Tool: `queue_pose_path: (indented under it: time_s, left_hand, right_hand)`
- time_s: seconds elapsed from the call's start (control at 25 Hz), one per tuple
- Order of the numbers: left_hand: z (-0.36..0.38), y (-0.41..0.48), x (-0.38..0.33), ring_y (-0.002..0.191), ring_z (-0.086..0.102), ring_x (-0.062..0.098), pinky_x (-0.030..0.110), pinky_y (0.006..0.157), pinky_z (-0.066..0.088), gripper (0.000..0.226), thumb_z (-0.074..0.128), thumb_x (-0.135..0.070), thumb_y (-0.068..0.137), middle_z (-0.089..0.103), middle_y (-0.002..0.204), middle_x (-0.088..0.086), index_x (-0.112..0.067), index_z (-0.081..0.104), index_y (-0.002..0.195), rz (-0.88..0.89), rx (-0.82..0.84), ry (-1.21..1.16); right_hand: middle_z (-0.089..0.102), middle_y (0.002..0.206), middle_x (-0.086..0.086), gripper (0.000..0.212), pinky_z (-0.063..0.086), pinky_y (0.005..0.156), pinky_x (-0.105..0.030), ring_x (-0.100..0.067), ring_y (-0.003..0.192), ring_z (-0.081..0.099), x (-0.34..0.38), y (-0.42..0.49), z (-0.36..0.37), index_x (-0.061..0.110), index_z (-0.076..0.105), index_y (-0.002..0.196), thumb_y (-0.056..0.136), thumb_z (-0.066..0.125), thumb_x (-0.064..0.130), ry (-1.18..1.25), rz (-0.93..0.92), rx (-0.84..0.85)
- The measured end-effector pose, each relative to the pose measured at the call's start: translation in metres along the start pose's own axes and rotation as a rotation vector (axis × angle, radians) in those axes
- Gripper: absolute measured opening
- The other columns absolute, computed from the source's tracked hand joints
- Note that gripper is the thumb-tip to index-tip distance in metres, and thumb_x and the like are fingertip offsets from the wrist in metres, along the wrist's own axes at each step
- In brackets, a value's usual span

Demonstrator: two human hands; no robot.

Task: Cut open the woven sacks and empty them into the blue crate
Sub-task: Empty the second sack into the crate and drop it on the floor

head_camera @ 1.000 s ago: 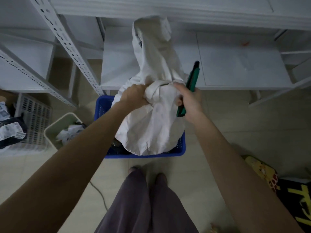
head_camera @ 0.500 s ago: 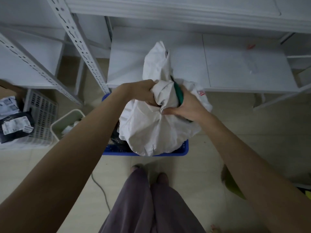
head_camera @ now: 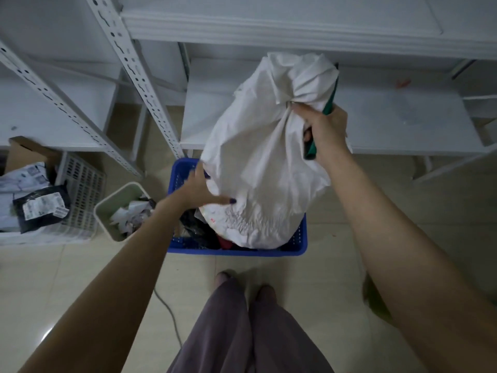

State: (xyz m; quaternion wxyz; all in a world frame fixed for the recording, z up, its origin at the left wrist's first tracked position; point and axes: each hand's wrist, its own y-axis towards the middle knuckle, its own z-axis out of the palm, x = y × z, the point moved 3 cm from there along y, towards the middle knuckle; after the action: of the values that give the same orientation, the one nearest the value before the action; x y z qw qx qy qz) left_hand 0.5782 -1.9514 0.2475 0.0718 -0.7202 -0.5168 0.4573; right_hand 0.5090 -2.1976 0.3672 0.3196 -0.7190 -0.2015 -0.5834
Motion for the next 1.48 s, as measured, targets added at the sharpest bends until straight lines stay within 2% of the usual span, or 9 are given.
queue_pose_path:
  time_s: [0.12,0.16,0.24,0.32,0.4,0.52,0.72,0.96,1.48]
  left_hand:
    - [0.031,0.001,-0.01,0.133,0.034,0.034,0.048,0.091,0.049,0.131,0.083,-0.047,0.061,0.025,0.15,0.003,-0.023,-0.013,0.148,-0.122,0.105,-0.436]
    - [0.035,0.002,-0.021,0.129,0.039,0.037,0.046,0.081,0.053,0.123,0.082,-0.042,0.065,0.03,0.146,0.004,-0.025,-0.008,0.148,-0.129,0.118,-0.557]
    - [0.038,0.005,-0.045,0.122,0.046,0.036,0.043,0.073,0.056,0.103,0.08,-0.038,0.07,0.043,0.135,0.005,-0.02,0.013,0.147,-0.08,0.14,-0.675]
    - [0.034,0.014,-0.056,0.119,0.051,0.035,0.042,0.078,0.054,0.072,0.074,-0.026,0.079,0.05,0.131,0.011,-0.01,0.035,0.138,-0.06,-0.009,-0.814]
    - [0.024,0.019,-0.063,0.114,0.053,0.032,0.04,0.083,0.053,0.052,0.067,-0.017,0.086,0.051,0.129,0.013,-0.007,0.043,0.131,-0.059,-0.209,-0.956]
    - [0.01,0.018,-0.076,0.105,0.056,0.028,0.041,0.086,0.054,0.042,0.061,-0.016,0.09,0.055,0.122,0.014,-0.003,0.048,0.128,0.012,-0.347,-0.93]
    - [-0.005,0.011,-0.096,0.108,0.057,0.03,0.041,0.084,0.055,0.045,0.061,-0.018,0.09,0.056,0.123,0.014,-0.001,0.047,0.129,0.093,-0.348,-0.918]
    - [-0.03,-0.012,-0.121,0.107,0.058,0.034,0.037,0.073,0.056,0.042,0.06,-0.017,0.09,0.056,0.124,0.016,-0.002,0.048,0.128,0.098,-0.402,-0.795]
    - [-0.05,-0.102,-0.148,0.096,0.058,0.027,0.04,0.081,0.055,0.035,0.055,-0.015,0.093,0.057,0.113,0.011,-0.004,0.051,0.125,0.271,-0.587,-0.75]
  right_hand:
    - [0.062,0.065,-0.011,0.029,0.044,0.051,-0.028,-0.019,0.048,0.053,0.015,-0.008,0.009,0.007,0.063,0.081,0.067,0.083,0.021,-0.001,-0.009,0.067]
    - [0.063,0.072,-0.014,0.034,0.046,0.056,-0.032,-0.023,0.057,0.056,0.02,-0.011,0.01,0.002,0.065,0.089,0.067,0.083,0.019,0.049,-0.022,0.087]
    - [0.064,0.074,-0.015,0.043,0.047,0.059,-0.034,-0.027,0.063,0.057,0.029,-0.017,0.01,-0.004,0.065,0.096,0.065,0.084,0.019,0.113,-0.042,0.126]
    - [0.064,0.062,-0.009,0.037,0.042,0.049,-0.029,-0.023,0.05,0.053,0.038,-0.026,0.009,0.0,0.065,0.086,0.063,0.084,0.022,0.096,-0.068,0.162]
    - [0.063,0.058,-0.006,0.028,0.041,0.049,-0.028,-0.022,0.049,0.052,0.047,-0.031,0.008,0.004,0.064,0.079,0.066,0.083,0.019,0.118,-0.094,0.185]
    - [0.057,0.051,-0.002,0.025,0.039,0.047,-0.025,-0.018,0.043,0.046,0.064,-0.026,0.001,0.007,0.059,0.07,0.069,0.082,0.017,0.204,-0.086,0.139]
    - [0.062,0.064,-0.007,0.026,0.043,0.055,-0.029,-0.023,0.058,0.051,0.09,-0.026,-0.01,0.004,0.063,0.079,0.068,0.083,0.017,0.235,-0.111,0.166]
    - [0.055,0.064,-0.007,0.027,0.038,0.047,-0.023,-0.013,0.043,0.043,0.124,-0.034,-0.02,0.009,0.059,0.074,0.069,0.082,0.021,0.249,-0.088,0.132]
    - [0.052,0.053,-0.001,0.027,0.038,0.043,-0.021,-0.009,0.037,0.041,0.166,-0.089,-0.052,0.008,0.056,0.072,0.07,0.082,0.017,0.364,-0.235,0.246]
